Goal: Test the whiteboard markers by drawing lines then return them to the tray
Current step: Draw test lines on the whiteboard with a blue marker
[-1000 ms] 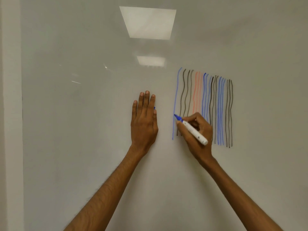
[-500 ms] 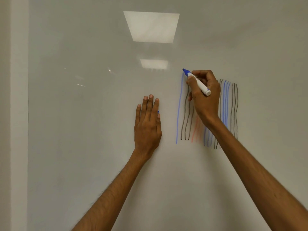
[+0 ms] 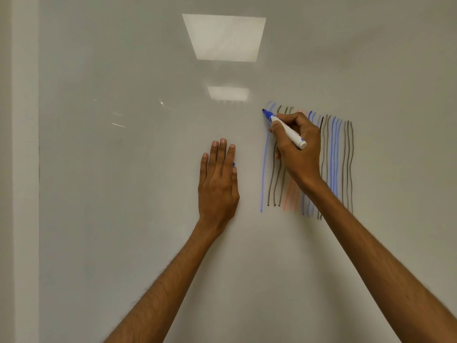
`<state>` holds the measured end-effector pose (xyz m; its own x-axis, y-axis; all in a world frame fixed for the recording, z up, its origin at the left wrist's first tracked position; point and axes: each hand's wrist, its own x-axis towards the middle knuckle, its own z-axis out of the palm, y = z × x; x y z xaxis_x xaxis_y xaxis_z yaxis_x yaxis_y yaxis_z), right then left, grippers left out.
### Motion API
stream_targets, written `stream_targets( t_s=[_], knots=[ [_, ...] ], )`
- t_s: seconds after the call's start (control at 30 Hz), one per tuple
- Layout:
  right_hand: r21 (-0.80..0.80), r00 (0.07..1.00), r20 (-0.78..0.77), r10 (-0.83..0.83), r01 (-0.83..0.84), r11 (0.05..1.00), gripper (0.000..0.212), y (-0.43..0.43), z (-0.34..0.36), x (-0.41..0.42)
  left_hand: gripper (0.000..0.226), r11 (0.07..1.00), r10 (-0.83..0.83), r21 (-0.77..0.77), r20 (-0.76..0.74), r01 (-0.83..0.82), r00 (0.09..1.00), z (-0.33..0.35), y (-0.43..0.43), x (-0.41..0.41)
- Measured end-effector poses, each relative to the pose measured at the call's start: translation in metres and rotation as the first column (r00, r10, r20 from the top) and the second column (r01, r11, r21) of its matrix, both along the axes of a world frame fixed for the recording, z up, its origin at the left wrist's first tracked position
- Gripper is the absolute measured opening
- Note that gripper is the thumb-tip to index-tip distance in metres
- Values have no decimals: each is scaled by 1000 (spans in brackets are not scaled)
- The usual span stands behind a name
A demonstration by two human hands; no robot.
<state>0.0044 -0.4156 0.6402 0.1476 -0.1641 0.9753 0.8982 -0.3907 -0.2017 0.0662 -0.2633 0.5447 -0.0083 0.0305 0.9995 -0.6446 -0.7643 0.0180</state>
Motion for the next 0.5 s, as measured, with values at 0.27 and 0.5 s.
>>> stream_targets(
  t_s=[0.27,0.5],
  knots=[
    [-22,999,-44,-21,20,1000,9,-6,-27,-6,48,1000,7,2,0,-7,1000,0,-1,1],
    [-64,995,-85,-48,43,997,11,-7,-53,-8,48,1000,2,0,-3,-2,1000,0,0,0]
  ],
)
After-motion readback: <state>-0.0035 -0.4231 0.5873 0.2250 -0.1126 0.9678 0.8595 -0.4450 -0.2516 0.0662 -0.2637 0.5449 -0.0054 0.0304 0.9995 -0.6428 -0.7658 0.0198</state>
